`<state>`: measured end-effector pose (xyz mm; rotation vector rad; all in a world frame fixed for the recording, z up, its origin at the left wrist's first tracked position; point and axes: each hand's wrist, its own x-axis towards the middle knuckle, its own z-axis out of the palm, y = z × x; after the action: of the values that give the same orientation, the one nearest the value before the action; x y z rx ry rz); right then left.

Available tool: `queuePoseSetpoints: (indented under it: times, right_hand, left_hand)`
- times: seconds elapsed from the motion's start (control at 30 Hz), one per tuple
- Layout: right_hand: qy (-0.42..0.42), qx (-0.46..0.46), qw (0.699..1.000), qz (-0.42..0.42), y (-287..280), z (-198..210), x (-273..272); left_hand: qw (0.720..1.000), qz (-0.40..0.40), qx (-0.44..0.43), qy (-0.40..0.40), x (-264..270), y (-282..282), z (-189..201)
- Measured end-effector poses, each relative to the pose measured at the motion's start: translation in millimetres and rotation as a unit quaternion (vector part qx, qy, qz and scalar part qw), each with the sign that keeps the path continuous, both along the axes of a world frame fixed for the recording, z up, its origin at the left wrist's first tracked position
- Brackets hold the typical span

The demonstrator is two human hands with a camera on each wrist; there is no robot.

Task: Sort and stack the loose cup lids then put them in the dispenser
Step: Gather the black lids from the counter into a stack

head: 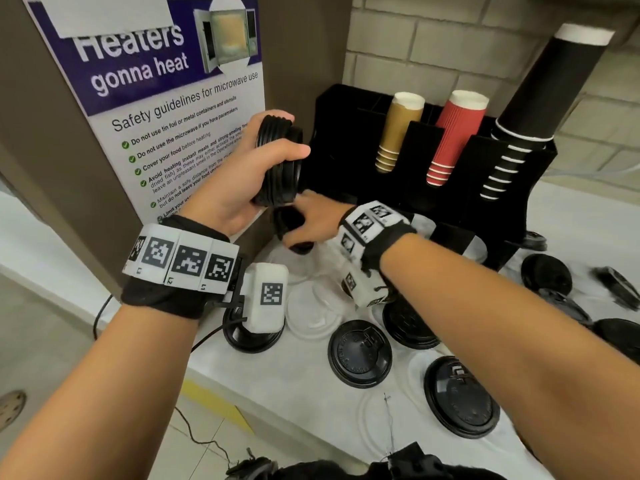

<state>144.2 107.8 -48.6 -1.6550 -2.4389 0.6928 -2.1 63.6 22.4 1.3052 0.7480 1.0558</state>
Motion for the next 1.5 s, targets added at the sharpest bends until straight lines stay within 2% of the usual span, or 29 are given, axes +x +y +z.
queuePoseSetpoints:
  times: [0.1,0.2,0.27,0.33,0.4,0.47,0.8,1.0,1.1,1.17,1.23,1.27,1.3,1.37,1.4,1.43,1.5]
  right_hand:
    - [0.179,-0.04,0.979,-0.089,-10.5,26.5,26.9]
    - [0.32,-0.066,0.927,-0.182,-23.3,37.2,54.7]
    - [0.419,-0.084,0.886,-0.179,-36.8,42.1,68.1]
    - [0.475,-0.1,0.864,-0.132,-53.0,44.7,76.1]
    - [0.49,-0.098,0.862,-0.087,-67.3,44.4,78.6]
    - [0.477,-0.076,0.873,-0.073,-77.5,43.5,76.7]
    - [0.436,0.016,0.895,-0.093,-97.3,41.8,76.5]
    - [0.451,0.052,0.888,-0.075,-97.7,39.7,71.4]
    - [0.432,0.068,0.896,-0.074,-94.2,38.6,69.7]
    - [0.449,0.051,0.889,-0.081,-90.9,37.0,67.7]
    - [0.497,0.002,0.858,-0.126,-89.2,34.9,62.7]
    - [0.478,-0.009,0.865,-0.153,-88.1,32.7,59.3]
    - [0.406,0.0,0.899,-0.166,-88.1,31.3,54.0]
    - [0.176,0.021,0.98,-0.095,-89.0,22.3,38.1]
    - [0.07,0.016,0.997,-0.029,-92.2,17.8,25.6]
    - [-0.009,0.002,0.999,0.036,-96.6,12.7,11.2]
    - [-0.111,-0.022,0.985,0.134,-105.6,4.2,-19.1]
  left_hand:
    - [1.0,-0.005,-0.005,-0.004,6.9,-0.4,-3.3]
    - [0.999,0.015,-0.036,-0.021,13.1,0.4,-13.5]
    - [0.997,0.018,-0.061,-0.035,17.3,0.9,-22.9]
    - [0.996,0.009,-0.079,-0.042,23.6,-1.0,-31.6]
    - [0.994,-0.003,-0.094,-0.047,32.0,-3.2,-38.5]
    - [0.994,-0.019,-0.096,-0.048,40.4,-5.2,-43.9]
    - [0.99,-0.048,-0.121,-0.062,60.9,-14.8,-47.0]
    - [0.989,-0.042,-0.123,-0.069,63.1,-17.8,-47.2]
    - [0.99,-0.057,-0.115,-0.051,59.4,-20.0,-46.4]
    - [0.995,-0.045,-0.089,-0.02,53.5,-18.0,-41.6]
    - [0.998,-0.021,-0.056,-0.022,44.7,-11.6,-29.4]
    - [0.999,-0.007,-0.045,-0.023,39.8,-7.4,-21.4]
    - [0.999,0.005,-0.034,-0.022,34.9,-2.9,-13.1]
    - [1.0,0.018,-0.009,-0.009,26.7,4.9,1.0]
    - [1.0,0.016,0.008,0.002,24.2,7.3,6.6]
    - [1.0,0.01,0.027,0.012,22.8,8.6,11.3]
    - [0.998,-0.004,0.058,0.031,22.7,9.2,19.1]
